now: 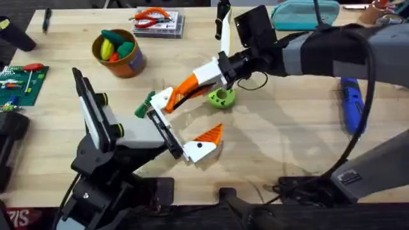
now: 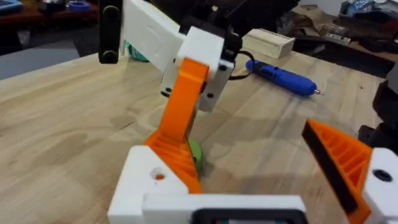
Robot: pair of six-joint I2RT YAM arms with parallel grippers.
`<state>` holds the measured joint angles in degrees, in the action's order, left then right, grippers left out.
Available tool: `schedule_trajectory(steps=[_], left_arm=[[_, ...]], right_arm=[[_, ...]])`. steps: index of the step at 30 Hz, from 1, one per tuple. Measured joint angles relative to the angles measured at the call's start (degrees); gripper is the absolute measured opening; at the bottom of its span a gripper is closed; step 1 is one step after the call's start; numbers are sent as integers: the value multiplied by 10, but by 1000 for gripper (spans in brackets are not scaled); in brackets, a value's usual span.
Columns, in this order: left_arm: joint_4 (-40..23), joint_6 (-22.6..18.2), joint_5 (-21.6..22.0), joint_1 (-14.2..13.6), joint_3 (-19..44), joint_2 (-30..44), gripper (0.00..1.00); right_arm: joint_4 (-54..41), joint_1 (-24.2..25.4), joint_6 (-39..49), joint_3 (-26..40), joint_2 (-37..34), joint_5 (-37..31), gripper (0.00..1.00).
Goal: Pick up the gripper from the table and insert it into the empty holder that is missing its gripper. Then pick up a screw, insert it into the mounting hole, and use the screwdriver to tighten it. Finally, clean up the table by picking up the vegetable and placing it into the bucket.
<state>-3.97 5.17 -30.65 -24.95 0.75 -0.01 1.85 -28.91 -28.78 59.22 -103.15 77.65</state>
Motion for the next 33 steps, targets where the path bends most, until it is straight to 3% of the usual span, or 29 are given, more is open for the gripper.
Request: schedule_trajectory(steps=[2,4,17,33], left_arm=[[0,0,0,0,0,0,988],[0,0,-1,0,0,0,988],[0,1,2,0,0,0,988],[-1,10,38,3,0,0,988]], right_arm=[[0,0,0,0,0,4,73],[0,1,-3,0,0,8,18],[7,-6,-4,0,0,-5,17],[85,-24,-84,1,0,-64,14]])
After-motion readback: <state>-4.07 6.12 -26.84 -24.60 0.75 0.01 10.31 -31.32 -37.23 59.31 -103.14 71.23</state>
